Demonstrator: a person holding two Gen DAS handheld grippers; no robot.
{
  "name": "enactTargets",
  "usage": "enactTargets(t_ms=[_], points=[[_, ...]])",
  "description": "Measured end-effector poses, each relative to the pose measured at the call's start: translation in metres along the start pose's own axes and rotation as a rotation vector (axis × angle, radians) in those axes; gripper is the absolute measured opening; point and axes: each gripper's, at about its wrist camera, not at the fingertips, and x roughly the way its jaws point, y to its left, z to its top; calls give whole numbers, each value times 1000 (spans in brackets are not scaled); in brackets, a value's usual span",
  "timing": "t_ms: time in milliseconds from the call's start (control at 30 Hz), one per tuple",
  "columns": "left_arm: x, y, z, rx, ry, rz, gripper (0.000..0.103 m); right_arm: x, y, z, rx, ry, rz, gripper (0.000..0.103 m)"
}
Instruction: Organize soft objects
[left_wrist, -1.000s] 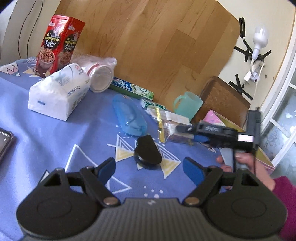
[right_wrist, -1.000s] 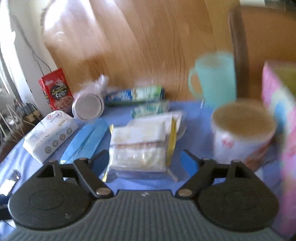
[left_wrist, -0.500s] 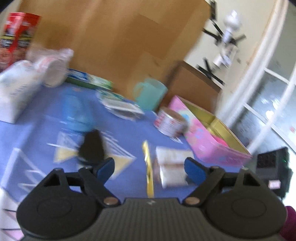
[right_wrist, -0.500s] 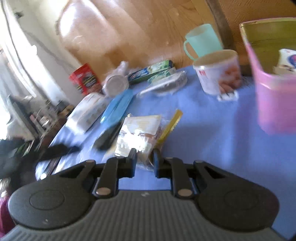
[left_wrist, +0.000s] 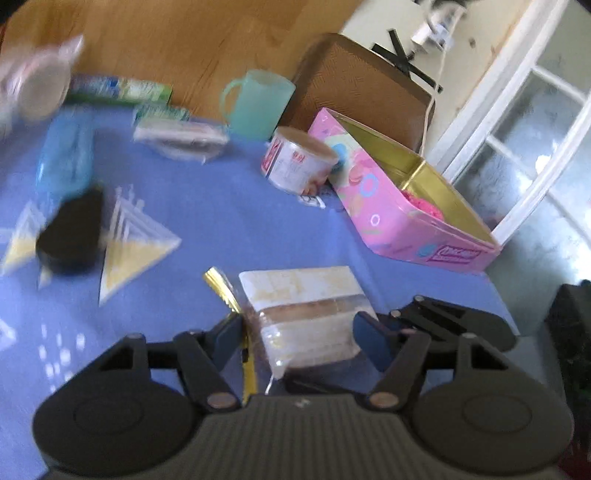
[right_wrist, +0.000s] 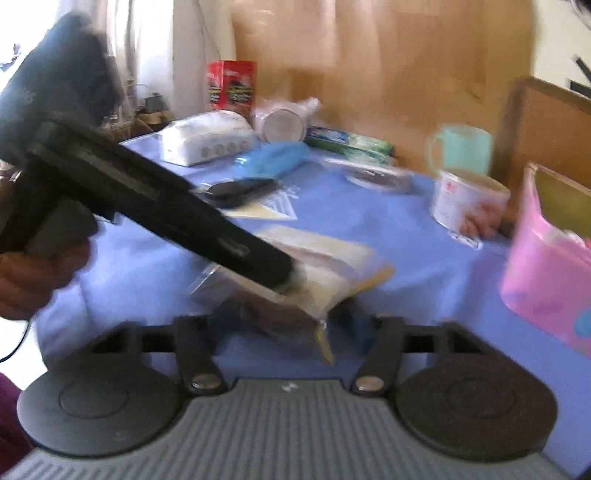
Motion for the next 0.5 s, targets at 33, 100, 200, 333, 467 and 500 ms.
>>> enactTargets(t_ms=[33, 100, 200, 333, 467, 500], points=[[-2, -11, 6, 35, -14, -1, 66, -6, -4, 0, -5, -32, -27, 59], [-2, -33, 24, 92, -43, -34, 66, -27, -21, 2, 26, -103, -76, 59], [4, -75, 53, 188, -91, -98, 66, -62, -49, 7, 67, -205, -171, 59], [32, -136, 80, 294, -163, -135, 75, -89, -88, 10, 87, -251, -324, 58], [76, -176, 97, 345, -215, -74, 91, -82, -141, 12, 129, -245, -546, 61], [81, -180, 96, 357, -223, -48, 90, -76, -155, 10, 125, -231, -628, 67]])
